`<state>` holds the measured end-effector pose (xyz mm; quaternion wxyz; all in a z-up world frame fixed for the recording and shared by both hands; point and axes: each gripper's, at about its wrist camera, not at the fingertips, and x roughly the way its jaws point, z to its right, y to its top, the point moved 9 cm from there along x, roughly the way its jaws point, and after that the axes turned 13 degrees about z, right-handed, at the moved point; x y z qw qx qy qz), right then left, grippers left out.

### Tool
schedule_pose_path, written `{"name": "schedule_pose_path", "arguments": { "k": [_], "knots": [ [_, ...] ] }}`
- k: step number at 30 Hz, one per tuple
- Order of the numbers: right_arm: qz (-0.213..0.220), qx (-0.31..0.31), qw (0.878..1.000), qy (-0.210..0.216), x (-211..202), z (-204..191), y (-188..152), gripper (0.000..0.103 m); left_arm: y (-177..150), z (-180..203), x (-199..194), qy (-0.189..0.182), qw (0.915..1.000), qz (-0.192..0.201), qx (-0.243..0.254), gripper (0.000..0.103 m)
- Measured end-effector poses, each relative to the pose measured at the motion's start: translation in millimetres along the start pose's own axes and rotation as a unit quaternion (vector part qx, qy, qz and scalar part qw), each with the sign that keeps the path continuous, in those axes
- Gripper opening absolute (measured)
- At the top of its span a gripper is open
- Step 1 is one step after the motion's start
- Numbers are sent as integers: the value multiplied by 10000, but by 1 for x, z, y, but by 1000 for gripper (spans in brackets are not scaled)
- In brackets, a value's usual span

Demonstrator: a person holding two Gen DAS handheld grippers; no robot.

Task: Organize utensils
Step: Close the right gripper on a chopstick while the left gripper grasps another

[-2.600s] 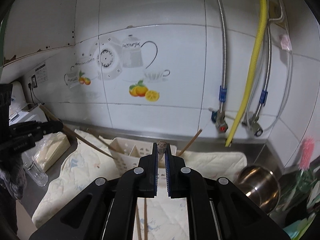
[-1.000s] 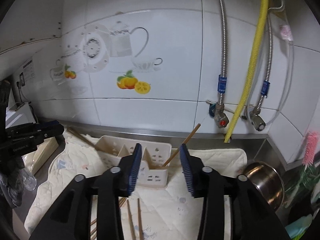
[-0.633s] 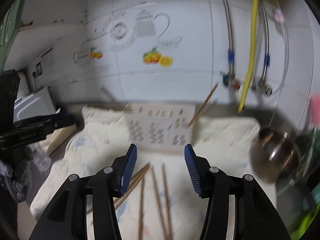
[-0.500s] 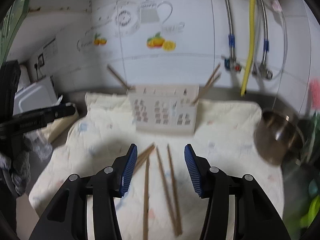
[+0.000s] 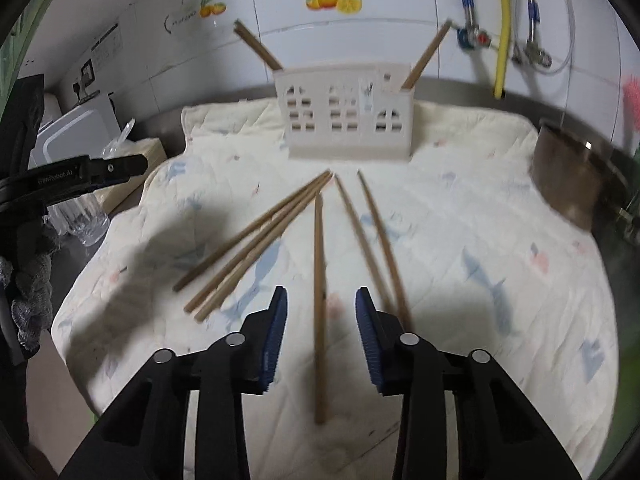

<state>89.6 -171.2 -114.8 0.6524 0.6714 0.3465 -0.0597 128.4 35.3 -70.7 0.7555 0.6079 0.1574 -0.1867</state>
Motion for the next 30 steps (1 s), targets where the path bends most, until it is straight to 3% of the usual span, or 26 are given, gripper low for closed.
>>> {"name": "schedule_pose_path", "arguments": {
  "k": [5,16,30],
  "knots": [
    [-186,131,9997,29,8,-3,-19,22,-7,-3,0,14,10000,-64,-27,51],
    [-366,95,9992,-92,17,1,-33,12,-25,-4,3,-27,9997,-232,-9,51],
    [-306,-86,9993,-218,19,1,-36,7,-48,18,11,-314,9980,-452,319,48]
  ]
}}
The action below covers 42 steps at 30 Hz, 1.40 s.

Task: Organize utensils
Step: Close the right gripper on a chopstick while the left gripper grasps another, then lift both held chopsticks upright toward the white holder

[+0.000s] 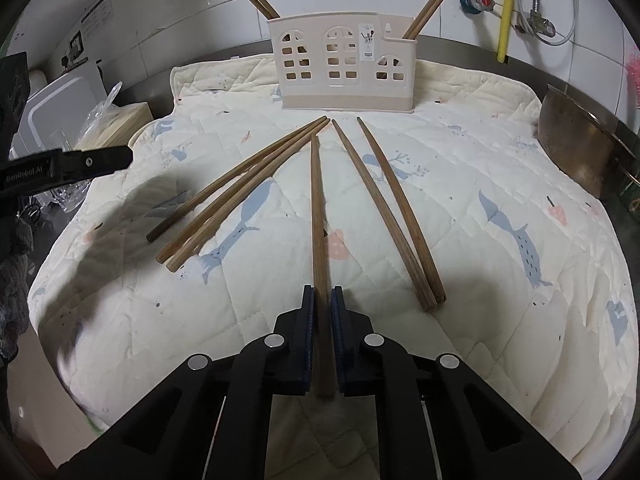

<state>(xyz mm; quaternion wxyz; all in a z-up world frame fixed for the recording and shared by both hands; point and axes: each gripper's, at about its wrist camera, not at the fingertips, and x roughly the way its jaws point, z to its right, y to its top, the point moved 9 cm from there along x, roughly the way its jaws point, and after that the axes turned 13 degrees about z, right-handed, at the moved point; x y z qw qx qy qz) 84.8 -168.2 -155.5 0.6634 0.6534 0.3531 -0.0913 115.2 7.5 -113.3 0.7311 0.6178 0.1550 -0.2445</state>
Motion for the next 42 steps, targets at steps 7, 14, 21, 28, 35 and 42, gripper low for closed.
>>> {"name": "schedule_pose_path", "arguments": {
  "k": [7,14,21,28,35,42],
  "knots": [
    [83,32,10000,7,-7,0,6,7,-15,11,15,-151,9995,-251,97,38],
    [357,61,9993,3,-21,3,26,7,-24,20,31,-250,9985,-410,266,23],
    [737,69,9973,22,-37,5,57,7,-31,25,48,-309,9970,-581,398,16],
    [943,38,9955,67,-40,4,82,7,-33,26,56,-282,9965,-648,453,13],
    [1044,-19,9945,98,-40,3,99,7,-33,27,59,-265,9960,-640,559,7],
    [1102,23,9938,151,-38,3,118,7,-24,28,52,-271,9967,-533,556,5]
  ]
}}
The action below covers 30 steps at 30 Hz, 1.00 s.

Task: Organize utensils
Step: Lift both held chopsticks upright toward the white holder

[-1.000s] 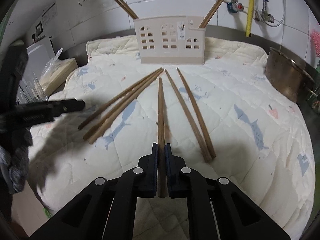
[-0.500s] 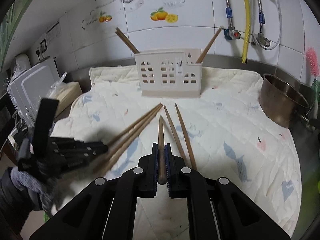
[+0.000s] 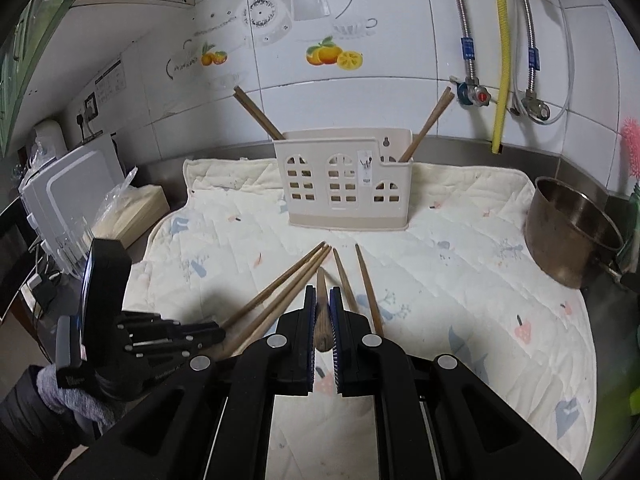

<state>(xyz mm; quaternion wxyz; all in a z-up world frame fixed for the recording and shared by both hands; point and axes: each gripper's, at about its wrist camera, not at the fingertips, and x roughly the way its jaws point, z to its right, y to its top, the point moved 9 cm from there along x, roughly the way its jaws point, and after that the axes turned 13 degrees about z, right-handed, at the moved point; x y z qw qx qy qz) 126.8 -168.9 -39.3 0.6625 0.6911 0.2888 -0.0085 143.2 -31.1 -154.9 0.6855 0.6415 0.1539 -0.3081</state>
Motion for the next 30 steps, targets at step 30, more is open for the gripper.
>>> {"name": "schedule_pose_path", "arguments": {
  "k": [30],
  "knots": [
    [46,-140,9998,135,20,7,41,6,111,-3,-51,-52,9946,1013,206,5]
  ]
}}
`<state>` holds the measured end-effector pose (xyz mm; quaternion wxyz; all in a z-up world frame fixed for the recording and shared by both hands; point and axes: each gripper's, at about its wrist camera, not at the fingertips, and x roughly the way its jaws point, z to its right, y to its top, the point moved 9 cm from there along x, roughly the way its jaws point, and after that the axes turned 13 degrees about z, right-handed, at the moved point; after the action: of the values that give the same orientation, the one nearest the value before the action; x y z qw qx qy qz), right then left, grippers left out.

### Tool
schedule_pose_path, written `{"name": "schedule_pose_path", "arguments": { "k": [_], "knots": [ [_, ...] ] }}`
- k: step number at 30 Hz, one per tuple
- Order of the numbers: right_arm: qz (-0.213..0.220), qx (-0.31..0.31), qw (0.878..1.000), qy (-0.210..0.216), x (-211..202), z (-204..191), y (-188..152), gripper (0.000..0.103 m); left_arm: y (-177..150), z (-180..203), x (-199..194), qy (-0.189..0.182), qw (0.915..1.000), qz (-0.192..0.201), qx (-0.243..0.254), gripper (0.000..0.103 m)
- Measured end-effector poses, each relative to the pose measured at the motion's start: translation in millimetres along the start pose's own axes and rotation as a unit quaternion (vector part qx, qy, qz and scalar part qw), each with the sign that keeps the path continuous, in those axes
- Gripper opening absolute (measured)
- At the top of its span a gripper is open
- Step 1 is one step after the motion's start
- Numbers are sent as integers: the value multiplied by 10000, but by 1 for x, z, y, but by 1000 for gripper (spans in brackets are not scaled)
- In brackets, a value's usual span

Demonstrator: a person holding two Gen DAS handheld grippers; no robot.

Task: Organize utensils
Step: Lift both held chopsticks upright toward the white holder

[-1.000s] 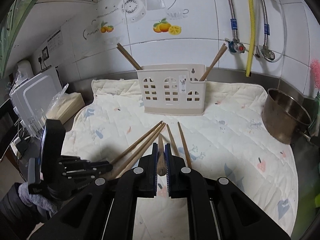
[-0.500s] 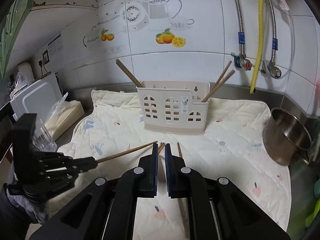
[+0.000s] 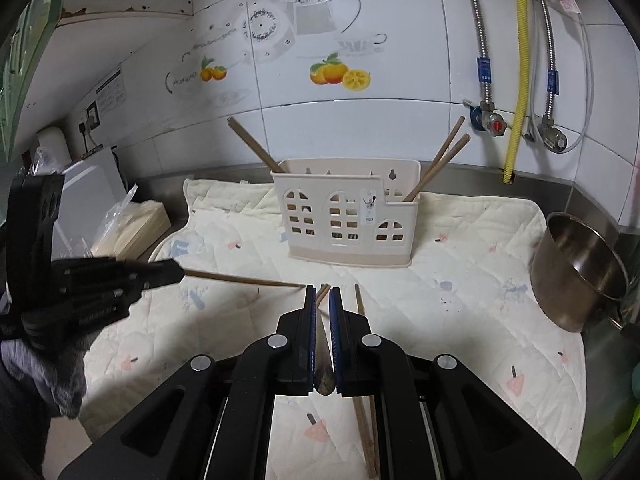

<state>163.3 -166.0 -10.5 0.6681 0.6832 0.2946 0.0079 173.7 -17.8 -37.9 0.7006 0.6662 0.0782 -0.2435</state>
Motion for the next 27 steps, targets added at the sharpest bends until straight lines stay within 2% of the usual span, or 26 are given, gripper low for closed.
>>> {"name": "schedule_pose_path", "arguments": {
  "k": [10,20,27],
  "knots": [
    [352,-176,9992,28,-2,4,49,6,31,-4,-5,-44,9997,216,57,5],
    [496,-324,9981,189,1,-6,75,6,53,-2,-5,-183,9993,332,46,5],
    [526,-402,9975,242,3,-11,79,6,56,-2,-5,-325,9990,300,-84,5]
  ]
}}
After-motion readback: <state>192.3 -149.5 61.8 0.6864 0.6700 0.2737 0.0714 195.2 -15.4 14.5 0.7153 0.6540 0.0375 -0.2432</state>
